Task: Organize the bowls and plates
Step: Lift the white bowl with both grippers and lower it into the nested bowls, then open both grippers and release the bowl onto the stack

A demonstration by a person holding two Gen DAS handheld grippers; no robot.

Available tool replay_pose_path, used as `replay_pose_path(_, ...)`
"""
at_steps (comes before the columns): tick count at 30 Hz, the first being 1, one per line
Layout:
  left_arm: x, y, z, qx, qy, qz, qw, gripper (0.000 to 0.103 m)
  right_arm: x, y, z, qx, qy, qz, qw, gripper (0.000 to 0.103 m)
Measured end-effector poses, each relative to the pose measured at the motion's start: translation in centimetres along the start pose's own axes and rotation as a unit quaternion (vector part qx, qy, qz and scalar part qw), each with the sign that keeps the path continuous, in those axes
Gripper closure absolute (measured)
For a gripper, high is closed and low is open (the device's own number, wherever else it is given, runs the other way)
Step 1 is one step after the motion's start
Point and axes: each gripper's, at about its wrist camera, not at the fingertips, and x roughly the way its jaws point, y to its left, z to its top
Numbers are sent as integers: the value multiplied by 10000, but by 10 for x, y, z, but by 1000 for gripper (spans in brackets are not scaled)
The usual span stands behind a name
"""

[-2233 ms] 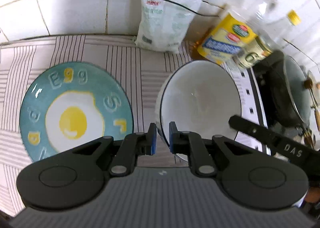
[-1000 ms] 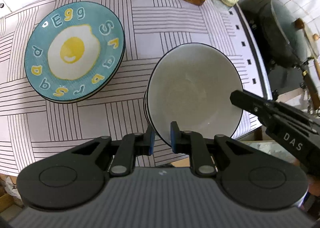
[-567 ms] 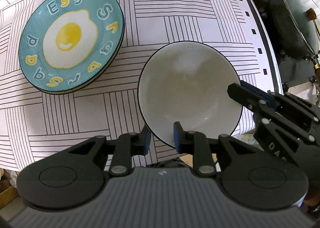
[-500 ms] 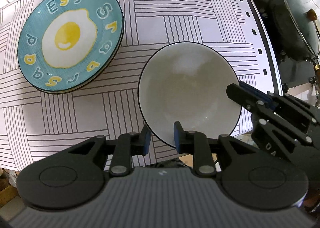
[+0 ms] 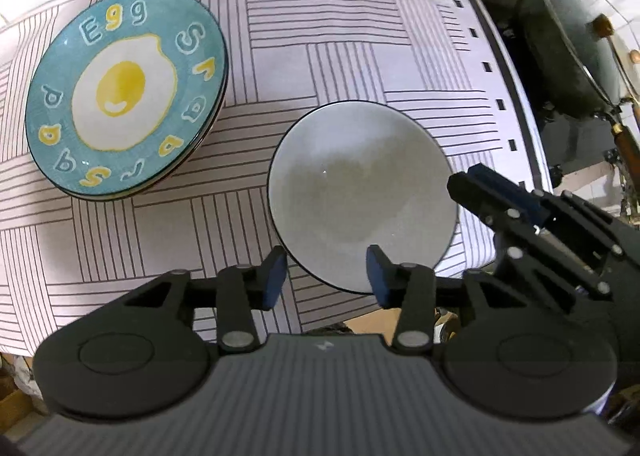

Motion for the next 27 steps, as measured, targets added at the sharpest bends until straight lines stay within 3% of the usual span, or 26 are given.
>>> replay_pose_path(5,-12,-8,-10,148,-106,-44,9998,49,-14,-8,-4,422,-101,142,9990,84)
replay_pose_path(17,-40,-9,-51,265,-482,69,9985,34,-57,-5,-27,654,-409,191,9968,78)
replay_pose_path(24,-52,-6,-79,635,-992,356,9924,34,-81,4,-49,353,-742,426,9957,59)
replay_pose_path(27,-54,0,-89,752,-1178,397,9894,33,-85,7,-59,182,-799,454,9956,55)
